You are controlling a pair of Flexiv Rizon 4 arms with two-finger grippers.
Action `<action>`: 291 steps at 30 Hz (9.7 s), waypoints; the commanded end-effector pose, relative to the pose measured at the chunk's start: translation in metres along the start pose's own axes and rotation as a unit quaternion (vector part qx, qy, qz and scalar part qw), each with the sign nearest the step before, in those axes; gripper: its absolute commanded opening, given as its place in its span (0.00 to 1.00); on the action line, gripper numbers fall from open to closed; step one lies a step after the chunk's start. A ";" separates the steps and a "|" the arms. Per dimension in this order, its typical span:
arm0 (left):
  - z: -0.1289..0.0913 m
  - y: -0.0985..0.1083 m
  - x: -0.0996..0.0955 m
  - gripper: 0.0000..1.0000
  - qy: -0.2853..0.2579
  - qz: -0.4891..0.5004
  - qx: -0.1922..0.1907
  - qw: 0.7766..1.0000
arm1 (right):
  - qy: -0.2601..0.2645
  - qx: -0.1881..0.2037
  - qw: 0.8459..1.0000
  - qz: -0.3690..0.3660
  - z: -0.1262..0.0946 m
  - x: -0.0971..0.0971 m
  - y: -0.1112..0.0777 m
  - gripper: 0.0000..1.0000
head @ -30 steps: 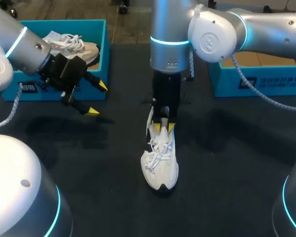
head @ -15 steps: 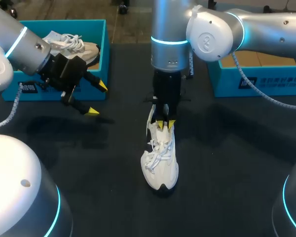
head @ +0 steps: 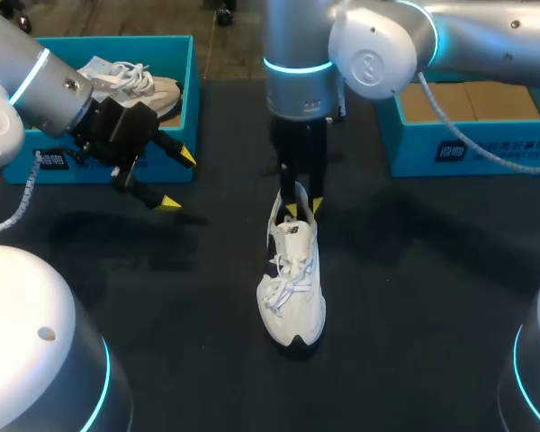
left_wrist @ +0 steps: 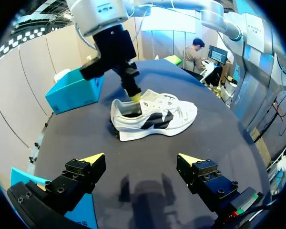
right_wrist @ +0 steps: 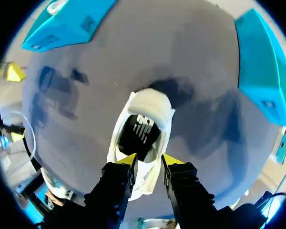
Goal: Take the shoe out of the shoebox, open the shoe tongue, remove and reinsert the insole, then place the shoe into the shoebox
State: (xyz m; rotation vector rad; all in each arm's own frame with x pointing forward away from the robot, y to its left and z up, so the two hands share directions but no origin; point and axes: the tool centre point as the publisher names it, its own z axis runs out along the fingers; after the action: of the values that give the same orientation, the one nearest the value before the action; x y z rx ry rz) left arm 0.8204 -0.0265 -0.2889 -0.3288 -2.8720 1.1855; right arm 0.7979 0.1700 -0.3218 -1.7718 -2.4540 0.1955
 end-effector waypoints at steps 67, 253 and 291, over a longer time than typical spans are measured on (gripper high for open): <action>0.000 0.000 0.001 1.00 0.000 0.000 -0.001 1.000 | -0.108 -0.122 0.835 -0.526 0.057 -0.028 0.093 0.36; 0.000 0.000 0.001 1.00 0.000 0.000 -0.001 1.000 | -0.127 -0.050 0.932 -0.336 -0.139 -0.550 0.068 0.00; 0.000 0.000 0.001 1.00 0.000 0.000 -0.001 1.000 | -0.098 -0.104 0.964 0.225 -0.134 -0.564 0.035 0.00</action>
State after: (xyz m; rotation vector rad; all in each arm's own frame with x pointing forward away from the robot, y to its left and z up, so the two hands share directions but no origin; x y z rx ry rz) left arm 0.8204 -0.0265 -0.2889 -0.3287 -2.8719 1.1855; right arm 1.0373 -0.3534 -0.2030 -2.4895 -2.2049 0.1729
